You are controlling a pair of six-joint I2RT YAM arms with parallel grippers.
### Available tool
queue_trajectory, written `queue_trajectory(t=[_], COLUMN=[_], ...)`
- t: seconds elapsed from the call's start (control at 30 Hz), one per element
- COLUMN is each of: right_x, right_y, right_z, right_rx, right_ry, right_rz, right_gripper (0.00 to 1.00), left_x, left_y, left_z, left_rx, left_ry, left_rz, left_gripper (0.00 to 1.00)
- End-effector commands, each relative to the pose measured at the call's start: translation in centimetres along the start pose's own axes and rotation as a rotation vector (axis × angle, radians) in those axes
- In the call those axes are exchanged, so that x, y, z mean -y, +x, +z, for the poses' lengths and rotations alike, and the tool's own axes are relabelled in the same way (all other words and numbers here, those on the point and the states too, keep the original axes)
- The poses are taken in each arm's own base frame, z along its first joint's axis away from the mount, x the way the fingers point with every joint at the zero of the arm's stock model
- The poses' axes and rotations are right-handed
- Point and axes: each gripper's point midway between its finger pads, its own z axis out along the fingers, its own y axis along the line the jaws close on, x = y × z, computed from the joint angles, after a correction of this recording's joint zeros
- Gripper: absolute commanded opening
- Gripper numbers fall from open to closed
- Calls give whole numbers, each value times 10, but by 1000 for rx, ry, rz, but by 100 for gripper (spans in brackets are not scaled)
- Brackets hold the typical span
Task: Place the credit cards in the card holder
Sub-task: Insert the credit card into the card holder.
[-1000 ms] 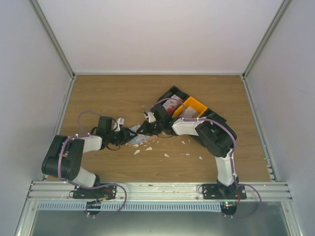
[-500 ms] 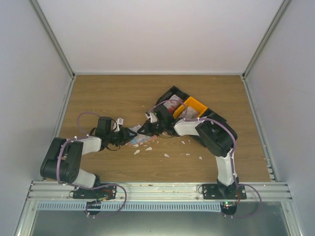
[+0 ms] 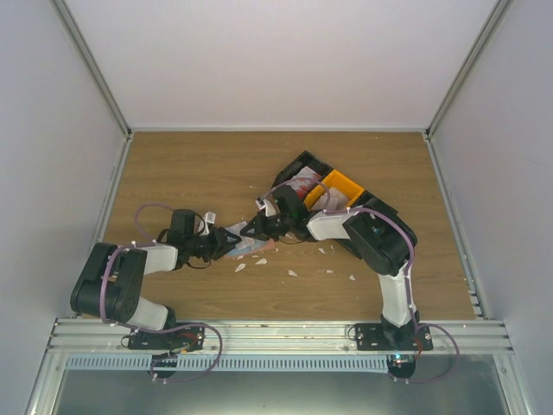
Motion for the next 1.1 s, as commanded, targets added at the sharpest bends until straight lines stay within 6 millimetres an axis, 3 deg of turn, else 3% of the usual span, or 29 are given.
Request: queue_trajectory(t=[0.0,0.27,0.5,0.63,0.9,0.97,1.07], right_x=[-15,-16,-17,-14,-6,-2,2], right_y=[-4,-1,2,2,4,3,-2], right_z=[-6,-6,-4,-4,-3,-3,-7], right_rx=[8,-6,-21,-23,-20,-14,12], right_ry=[-58,-76,-94,-90,-48,-26,26], right_rz=[-12,-6,5,8,-3,-14,-43], right_gripper=[1,0,1,0,0,1,12], left_x=[2,11,15,14,5,4,4], left_y=[-1,-2,-2,-1,0,-1,-3], left_z=[-6,-5,-1,-1,2,3,2], left_rx=[42,38,18,21,19,19,26], left_ry=[21,79,117,113,87,82,68], left_rz=[-8,-9,-35,-41,-42,-35,-19], left_gripper=[44,46,40,32,2,0,0])
